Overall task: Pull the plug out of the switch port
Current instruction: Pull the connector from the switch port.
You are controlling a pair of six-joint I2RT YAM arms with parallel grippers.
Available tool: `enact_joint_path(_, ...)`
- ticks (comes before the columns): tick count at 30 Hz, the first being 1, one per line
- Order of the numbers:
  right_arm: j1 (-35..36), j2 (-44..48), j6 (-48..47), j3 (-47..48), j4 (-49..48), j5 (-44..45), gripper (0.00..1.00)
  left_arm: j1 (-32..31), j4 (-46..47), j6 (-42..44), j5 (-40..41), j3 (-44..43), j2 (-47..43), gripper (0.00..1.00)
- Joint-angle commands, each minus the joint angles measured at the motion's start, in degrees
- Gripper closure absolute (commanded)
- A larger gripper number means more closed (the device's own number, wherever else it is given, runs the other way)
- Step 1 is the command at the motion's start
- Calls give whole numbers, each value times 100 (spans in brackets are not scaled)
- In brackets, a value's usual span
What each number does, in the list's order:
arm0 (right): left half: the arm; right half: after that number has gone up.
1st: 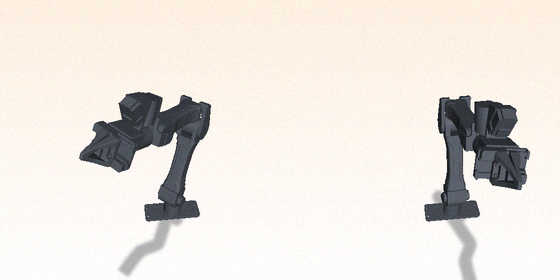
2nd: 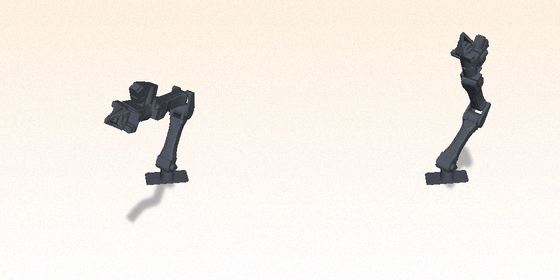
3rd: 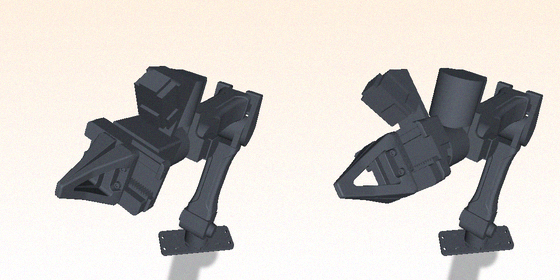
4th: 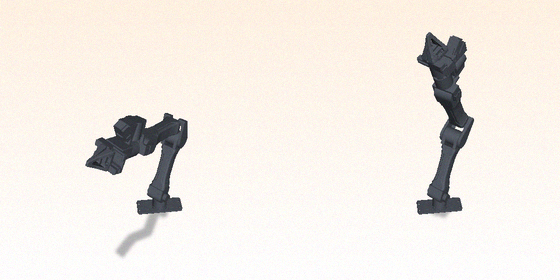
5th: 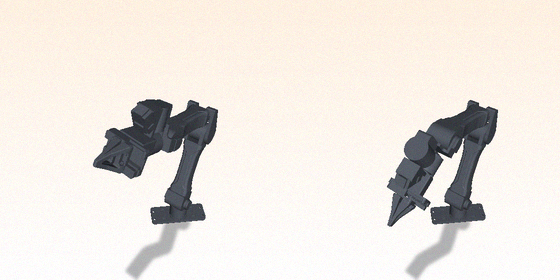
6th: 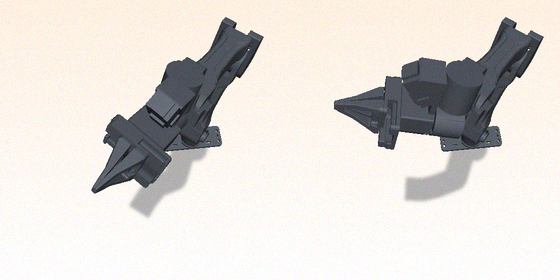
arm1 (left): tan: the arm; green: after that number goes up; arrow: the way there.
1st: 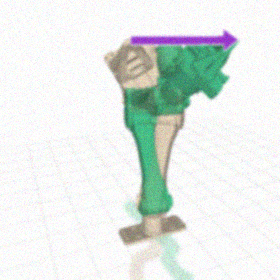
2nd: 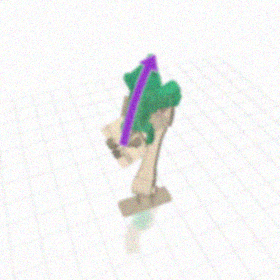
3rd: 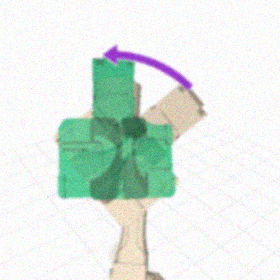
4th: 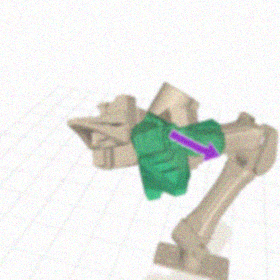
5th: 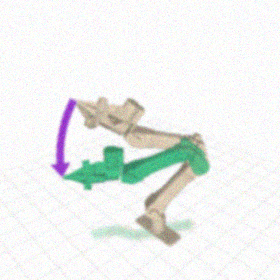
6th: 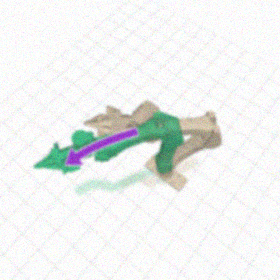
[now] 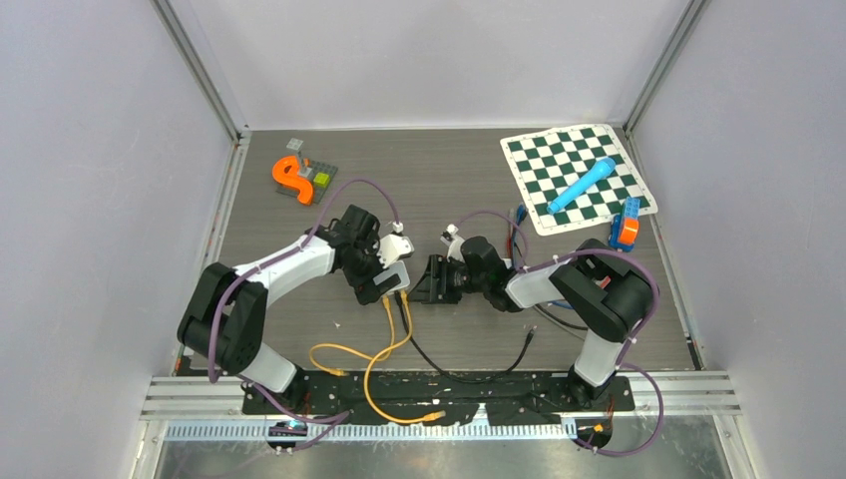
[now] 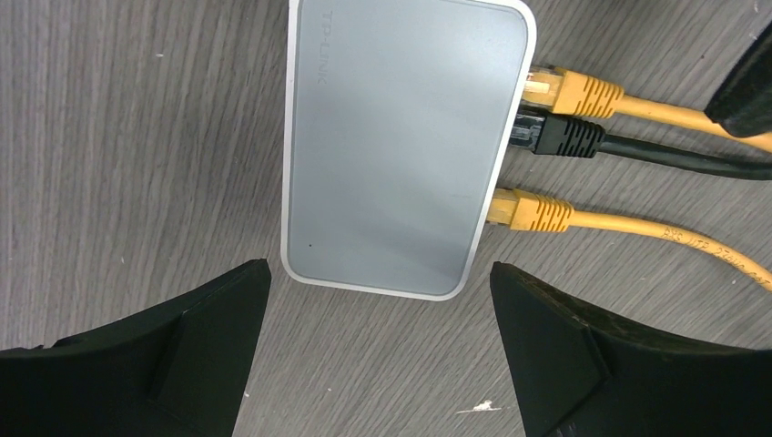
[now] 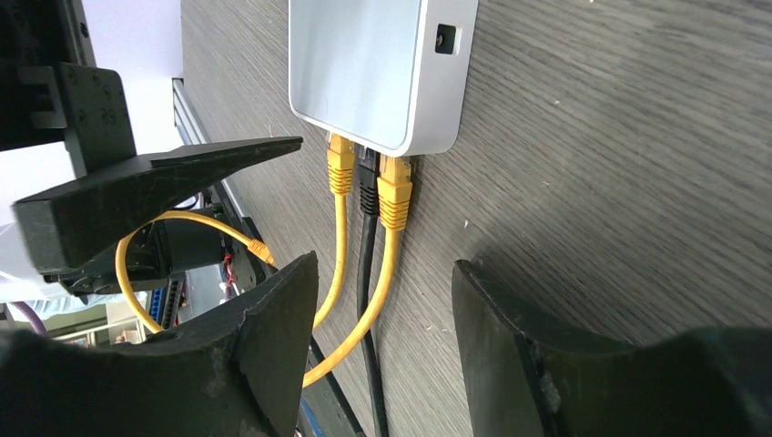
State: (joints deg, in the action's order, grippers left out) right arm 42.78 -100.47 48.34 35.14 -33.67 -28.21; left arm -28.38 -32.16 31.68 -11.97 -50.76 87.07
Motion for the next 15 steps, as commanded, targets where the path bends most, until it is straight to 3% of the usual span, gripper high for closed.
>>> enact_joint_path(1,61,-84,86,112,-353,52,37,-1,197,-64,26,-83,118,6)
enact_joint_path(15,164,-344,325,155,-510,161,38,-1,366,-121,-29,-56,398,13)
